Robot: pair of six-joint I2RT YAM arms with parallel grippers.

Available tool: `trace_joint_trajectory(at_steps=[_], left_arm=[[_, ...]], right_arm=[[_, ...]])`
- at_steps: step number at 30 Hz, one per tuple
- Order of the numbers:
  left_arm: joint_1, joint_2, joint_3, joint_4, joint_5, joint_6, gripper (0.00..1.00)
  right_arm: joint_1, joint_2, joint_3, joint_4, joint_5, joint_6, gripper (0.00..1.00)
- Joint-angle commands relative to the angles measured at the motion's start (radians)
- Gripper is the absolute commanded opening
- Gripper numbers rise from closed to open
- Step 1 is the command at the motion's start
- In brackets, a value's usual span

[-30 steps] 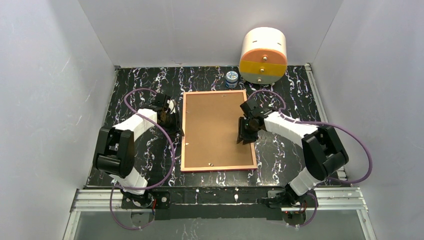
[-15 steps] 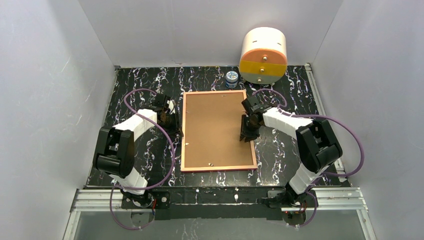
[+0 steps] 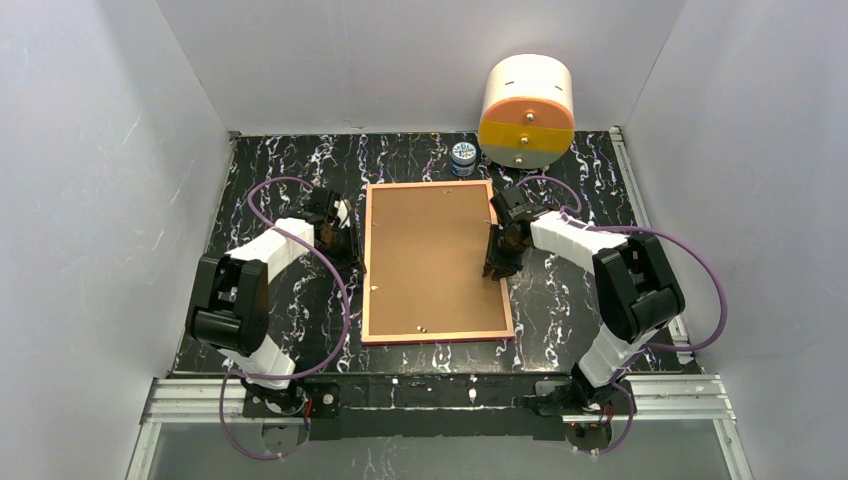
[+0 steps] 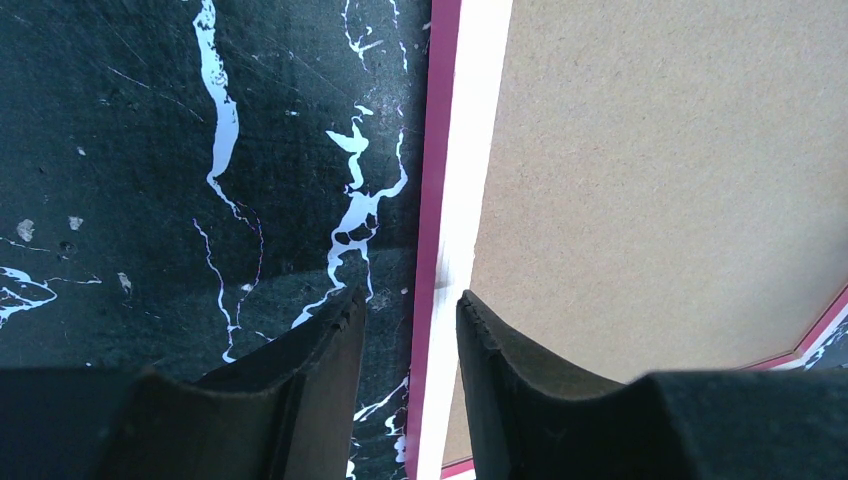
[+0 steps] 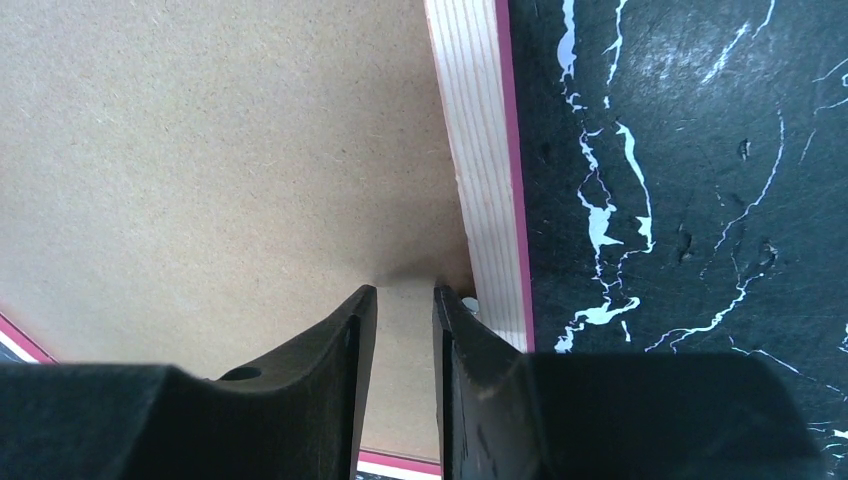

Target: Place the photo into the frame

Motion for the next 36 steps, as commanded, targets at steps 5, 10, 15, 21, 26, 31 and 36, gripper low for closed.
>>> trace_joint_trajectory(at_steps=[5, 10, 15, 21, 26, 31, 36], left_arm=[[0.002, -0.015, 0.002, -0.020, -0.007, 0.015, 0.37], [0.003, -0.026, -0.005, -0.013, -0.009, -0.007, 0.37], [0.002, -0.037, -0.016, 0.001, -0.001, -0.025, 0.39], [0.002, -0.038, -0.025, 0.003, 0.002, -0.023, 0.39], [0.002, -0.038, -0.030, 0.004, 0.004, -0.022, 0.39], [0.002, -0.037, -0.033, 0.004, 0.007, -0.022, 0.39], [0.003, -0.034, -0.030, 0.005, 0.010, -0.024, 0.39]], right_arm=[[-0.015, -0.020, -0.031, -0.005, 0.043, -0.008, 0.36], [-0.015, -0.051, -0.022, 0.010, 0.042, -0.051, 0.36], [-0.015, -0.065, -0.015, 0.002, 0.012, -0.084, 0.36], [-0.015, -0.067, -0.020, -0.012, 0.021, -0.076, 0.34], [-0.015, -0.058, -0.042, -0.010, -0.007, -0.075, 0.30], [-0.014, -0.035, -0.055, -0.010, -0.002, -0.072, 0.28], [-0.007, -0.004, -0.049, -0.028, 0.029, -0.063, 0.28]])
